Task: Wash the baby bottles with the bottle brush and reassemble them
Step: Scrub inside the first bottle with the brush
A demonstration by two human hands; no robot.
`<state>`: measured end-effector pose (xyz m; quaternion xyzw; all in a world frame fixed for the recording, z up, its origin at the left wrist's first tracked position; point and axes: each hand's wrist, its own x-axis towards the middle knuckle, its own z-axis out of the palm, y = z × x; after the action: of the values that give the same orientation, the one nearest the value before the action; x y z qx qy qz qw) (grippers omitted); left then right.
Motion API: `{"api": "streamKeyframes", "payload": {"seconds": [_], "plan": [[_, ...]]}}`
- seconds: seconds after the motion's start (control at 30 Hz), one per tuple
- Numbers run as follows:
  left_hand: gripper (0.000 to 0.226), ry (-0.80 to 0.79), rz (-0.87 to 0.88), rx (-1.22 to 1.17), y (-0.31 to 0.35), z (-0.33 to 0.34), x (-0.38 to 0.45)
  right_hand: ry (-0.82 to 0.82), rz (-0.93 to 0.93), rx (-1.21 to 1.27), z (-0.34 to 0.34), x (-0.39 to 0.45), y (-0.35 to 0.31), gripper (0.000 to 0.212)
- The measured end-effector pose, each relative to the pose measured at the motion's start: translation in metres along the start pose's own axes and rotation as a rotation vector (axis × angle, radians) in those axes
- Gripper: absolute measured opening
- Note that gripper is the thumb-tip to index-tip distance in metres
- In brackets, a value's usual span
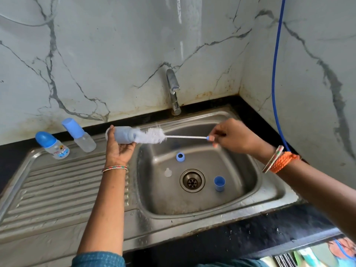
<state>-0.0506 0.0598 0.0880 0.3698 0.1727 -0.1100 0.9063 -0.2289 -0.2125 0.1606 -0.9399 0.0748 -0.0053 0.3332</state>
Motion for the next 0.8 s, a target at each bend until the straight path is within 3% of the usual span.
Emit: {"api": "streamKeyframes", "payload": {"seconds": [0.07, 0.13, 0.2, 0.27, 0.3, 0.33, 0.37, 0.43, 0.5, 0.57, 0.6, 0.63, 0.7, 0.73, 0.77, 0.8], "plan": [[0.034, 0.004, 0.013, 0.021, -0.002, 0.001, -0.001, 0.358, -0.199, -0.381, 0.006, -0.001, 0.001, 0.008], [0.043, 0.002, 0.006, 0.009, -0.003, 0.002, -0.003, 0.560, -0.342, -0.512, 0.012, -0.002, 0.000, 0.013], [0.037, -0.013, 0.008, -0.001, -0.003, 0.003, -0.005, 0.368, -0.195, -0.333, 0.006, -0.001, -0.004, 0.005], [0.034, -0.051, 0.024, -0.004, -0.004, 0.000, -0.004, -0.110, 0.074, 0.121, -0.002, -0.002, -0.008, 0.016], [0.036, -0.073, 0.037, -0.010, -0.004, -0.002, -0.004, -0.247, 0.156, 0.266, -0.004, -0.003, -0.008, 0.021], [0.040, -0.095, 0.046, -0.024, -0.004, -0.004, -0.003, -0.256, 0.145, 0.264, -0.003, -0.004, -0.007, 0.023], [0.045, -0.106, 0.047, -0.029, -0.003, -0.006, -0.002, -0.176, 0.079, 0.135, 0.001, -0.006, -0.005, 0.020], [0.051, -0.094, 0.027, -0.015, -0.001, -0.009, 0.001, 0.162, -0.139, -0.285, 0.008, -0.011, -0.001, 0.009], [0.057, -0.038, -0.006, -0.009, 0.002, -0.011, 0.005, 0.453, -0.422, -0.597, 0.017, -0.015, 0.001, 0.020], [0.052, 0.019, -0.008, 0.017, 0.003, -0.012, 0.007, 0.580, -0.579, -0.713, 0.024, -0.014, 0.004, 0.033], [0.046, 0.044, -0.003, 0.018, 0.002, -0.011, 0.007, 0.581, -0.551, -0.697, 0.026, -0.014, 0.002, 0.032], [0.042, 0.064, 0.004, 0.016, 0.000, -0.013, 0.008, 0.531, -0.449, -0.618, 0.027, -0.012, -0.003, 0.027], [0.038, 0.068, 0.019, -0.005, -0.003, -0.015, 0.008, 0.152, -0.084, -0.213, 0.018, -0.011, -0.016, 0.013], [0.037, 0.050, 0.032, -0.021, -0.003, -0.017, 0.008, -0.121, 0.089, 0.114, 0.013, -0.010, -0.019, 0.016], [0.037, 0.031, 0.049, -0.033, -0.003, -0.018, 0.008, -0.289, 0.207, 0.396, 0.011, -0.007, -0.016, 0.021], [0.036, 0.019, 0.061, -0.042, -0.002, -0.020, 0.008, -0.342, 0.226, 0.517, 0.011, -0.006, -0.012, 0.023]]}}
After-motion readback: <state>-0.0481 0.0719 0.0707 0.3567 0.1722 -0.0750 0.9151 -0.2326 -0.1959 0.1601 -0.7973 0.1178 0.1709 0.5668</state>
